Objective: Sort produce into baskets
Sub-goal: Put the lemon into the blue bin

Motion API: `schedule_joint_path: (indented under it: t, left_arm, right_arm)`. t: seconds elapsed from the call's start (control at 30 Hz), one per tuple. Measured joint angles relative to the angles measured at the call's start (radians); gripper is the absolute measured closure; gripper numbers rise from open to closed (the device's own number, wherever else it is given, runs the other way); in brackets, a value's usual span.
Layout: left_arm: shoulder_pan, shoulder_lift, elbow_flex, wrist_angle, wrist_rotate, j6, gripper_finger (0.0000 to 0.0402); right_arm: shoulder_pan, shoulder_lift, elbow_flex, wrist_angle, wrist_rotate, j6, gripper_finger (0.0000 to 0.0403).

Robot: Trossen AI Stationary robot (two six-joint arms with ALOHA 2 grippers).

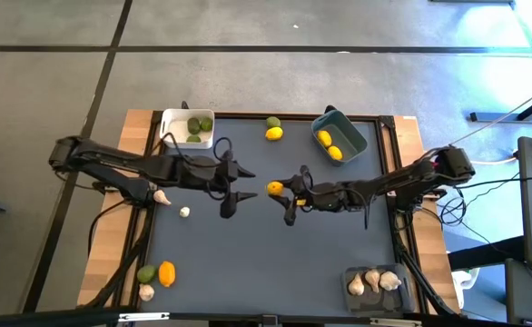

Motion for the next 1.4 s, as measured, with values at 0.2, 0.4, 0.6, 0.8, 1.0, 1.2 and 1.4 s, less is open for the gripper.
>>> schedule_joint_path:
  t: [0.2, 0.4, 0.6, 0.8, 1.0, 1.2, 1.4]
  left_arm:
    - [0.000, -0.048, 0.000, -0.165, -0.181, -0.036, 0.0128]
    - [0.001, -0.046, 0.000, -0.231, -0.280, -0.053, 0.0128]
    - [0.026, -0.045, -0.001, -0.265, -0.285, -0.049, 0.0128]
    - [0.067, -0.045, -0.001, -0.292, -0.286, -0.046, 0.0127]
    - [0.077, -0.045, -0.001, -0.334, -0.285, -0.056, 0.0127]
    - [0.073, -0.045, -0.002, -0.389, -0.285, -0.074, 0.0127]
    - [0.073, -0.045, -0.002, -0.404, -0.285, -0.076, 0.0127]
  right_arm:
    - [-0.002, -0.091, 0.000, -0.193, 0.140, 0.014, 0.0218]
    - [-0.051, -0.183, 0.000, -0.418, 0.182, 0.120, 0.0217]
    - [-0.146, -0.218, 0.000, -0.603, 0.147, 0.199, 0.0217]
    - [-0.248, -0.219, 0.000, -0.695, 0.127, 0.233, 0.0217]
    - [-0.376, -0.214, 0.000, -0.778, 0.069, 0.246, 0.0217]
    - [-0.477, -0.189, 0.000, -0.802, 0.015, 0.266, 0.0217]
    - [-0.575, -0.177, 0.000, -0.809, 0.015, 0.266, 0.0217]
